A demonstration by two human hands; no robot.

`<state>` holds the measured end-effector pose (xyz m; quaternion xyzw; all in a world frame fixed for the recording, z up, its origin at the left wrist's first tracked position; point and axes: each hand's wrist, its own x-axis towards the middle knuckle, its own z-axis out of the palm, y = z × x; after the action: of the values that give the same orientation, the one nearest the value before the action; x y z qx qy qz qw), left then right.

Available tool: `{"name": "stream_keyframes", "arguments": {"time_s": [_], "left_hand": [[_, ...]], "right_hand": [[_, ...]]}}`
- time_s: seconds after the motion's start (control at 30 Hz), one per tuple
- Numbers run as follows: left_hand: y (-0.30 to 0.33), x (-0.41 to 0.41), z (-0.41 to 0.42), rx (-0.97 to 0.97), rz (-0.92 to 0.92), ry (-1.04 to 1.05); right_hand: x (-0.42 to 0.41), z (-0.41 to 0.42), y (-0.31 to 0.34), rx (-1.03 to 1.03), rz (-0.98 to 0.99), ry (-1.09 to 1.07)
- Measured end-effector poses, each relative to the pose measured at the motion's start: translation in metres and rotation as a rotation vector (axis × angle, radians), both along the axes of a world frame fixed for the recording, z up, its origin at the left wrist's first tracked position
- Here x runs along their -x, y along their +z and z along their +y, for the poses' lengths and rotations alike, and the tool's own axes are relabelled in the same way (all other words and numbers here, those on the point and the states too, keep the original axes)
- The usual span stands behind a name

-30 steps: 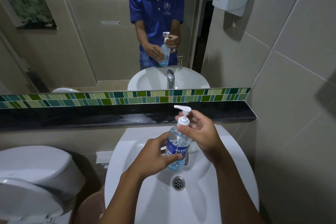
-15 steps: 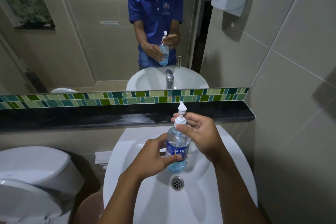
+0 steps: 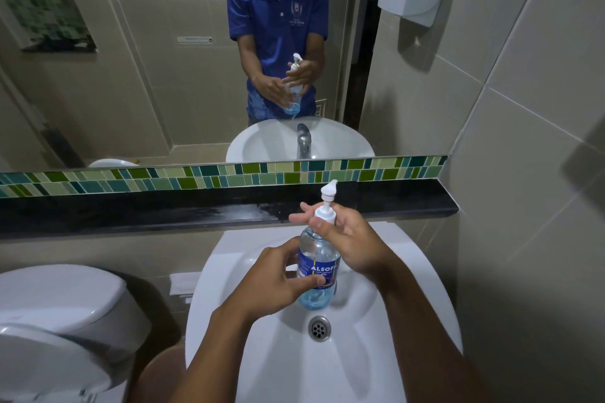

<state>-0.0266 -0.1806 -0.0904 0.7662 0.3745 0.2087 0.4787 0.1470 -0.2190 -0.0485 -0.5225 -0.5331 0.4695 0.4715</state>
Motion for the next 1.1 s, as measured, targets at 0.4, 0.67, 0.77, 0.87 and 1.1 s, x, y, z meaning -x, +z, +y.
{"name": "stream_keyframes", "arguments": {"time_s": [0.4, 0.67, 0.77, 0.87, 1.1], "left_hand": [[-0.004, -0.001, -0.004, 0.068, -0.038, -0.095], [-0.014, -0.012, -0.018, 0.117, -0.073, 0.020], [-0.015, -0.008, -0.016, 0.124, -0.056, -0.011], [-0.012, -0.005, -0.013, 0.158, -0.030, -0.059], [-0.007, -0.004, -0.009, 0.194, -0.027, -0.103]], "right_hand": [[-0.010, 0.000, 0.013, 0.034, -0.070, 0.033], [-0.002, 0.002, 0.014, 0.089, -0.061, 0.158], [-0.009, 0.004, 0.018, 0.156, -0.098, 0.297], [-0.013, 0.007, 0.020, 0.188, -0.131, 0.363], [-0.015, 0.010, 0.018, 0.204, -0.162, 0.400]]}}
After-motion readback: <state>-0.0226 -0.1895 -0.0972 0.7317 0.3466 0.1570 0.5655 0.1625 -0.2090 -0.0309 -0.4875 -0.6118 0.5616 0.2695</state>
